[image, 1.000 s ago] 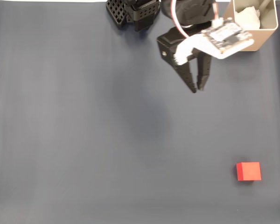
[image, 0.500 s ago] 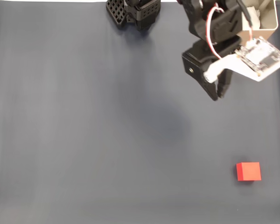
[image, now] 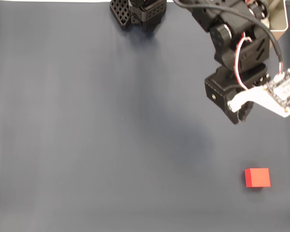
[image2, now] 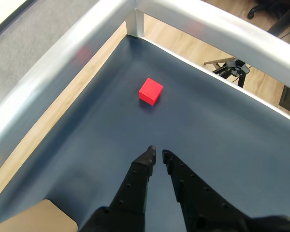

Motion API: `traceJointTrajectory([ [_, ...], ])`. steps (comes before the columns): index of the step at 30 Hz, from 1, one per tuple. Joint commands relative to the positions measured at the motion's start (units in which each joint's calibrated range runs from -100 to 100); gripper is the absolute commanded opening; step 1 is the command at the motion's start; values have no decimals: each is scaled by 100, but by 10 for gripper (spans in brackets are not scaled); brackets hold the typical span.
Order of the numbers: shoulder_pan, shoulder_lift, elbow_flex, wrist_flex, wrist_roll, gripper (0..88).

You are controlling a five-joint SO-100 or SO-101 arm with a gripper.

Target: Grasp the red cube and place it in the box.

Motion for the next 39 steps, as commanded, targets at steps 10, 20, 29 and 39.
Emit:
traceJointTrajectory([
  [10, 169, 1730, -2038, 27, -34, 41],
  [20, 269, 2744, -2969, 27, -29, 70],
  [29, 333, 3359, -3598, 60, -137, 226],
  [39, 340, 3741, -4036, 35, -161, 326],
])
